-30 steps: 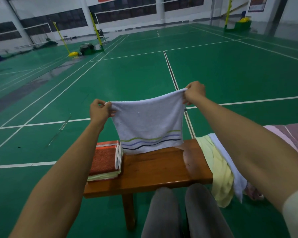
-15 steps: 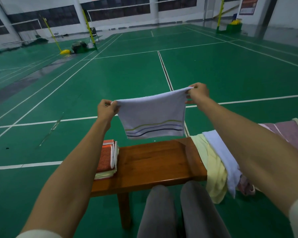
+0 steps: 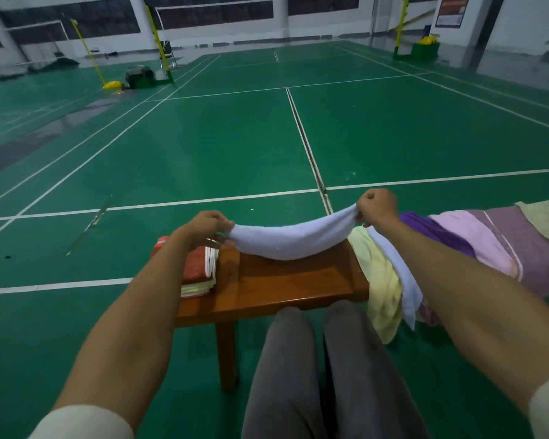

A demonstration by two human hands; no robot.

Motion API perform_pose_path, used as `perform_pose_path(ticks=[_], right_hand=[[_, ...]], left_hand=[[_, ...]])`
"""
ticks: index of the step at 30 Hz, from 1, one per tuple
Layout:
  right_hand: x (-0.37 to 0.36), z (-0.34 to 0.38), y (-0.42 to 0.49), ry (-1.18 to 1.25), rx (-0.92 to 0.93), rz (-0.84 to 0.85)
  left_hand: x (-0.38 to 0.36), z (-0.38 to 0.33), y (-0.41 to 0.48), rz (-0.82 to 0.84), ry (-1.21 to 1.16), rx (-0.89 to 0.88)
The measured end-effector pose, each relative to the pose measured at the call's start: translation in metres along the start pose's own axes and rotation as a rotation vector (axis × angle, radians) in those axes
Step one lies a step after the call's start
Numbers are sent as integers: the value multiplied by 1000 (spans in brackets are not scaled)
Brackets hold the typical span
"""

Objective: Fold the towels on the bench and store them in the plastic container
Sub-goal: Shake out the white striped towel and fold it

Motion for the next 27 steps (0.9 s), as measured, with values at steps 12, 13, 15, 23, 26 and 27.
perform_pose_path(ticks=[12,13,15,23,26,27], right_hand=[[-1,-58,-55,-583,-401,1047],[-2,-61,-55,-601,-437,1111],[-6,-65,-52,-611,-451,1146],[-20,-59,-23,-490,-251,874],[-24,-58,-9,-525,-160,687],[-25,-57,-5,-545,-145,650]], left_hand=[[-30,37,-34,515,436,425],[-33,36,-34,531,448,437],[-37,35,-30,523,466,423],[-39,26,6,150,374,125],[-36,27,22,-22,374,43],[-35,28,27,-64,380,24]])
Point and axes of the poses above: each hand's wrist, its own y-axis towards the middle knuckle, its own x-axis out of the back of the hand, z = x × y, the point moved 2 cm from there along y, towards the middle knuckle, and after that the axes turned 1 degree about -z, right-handed, at the moved point
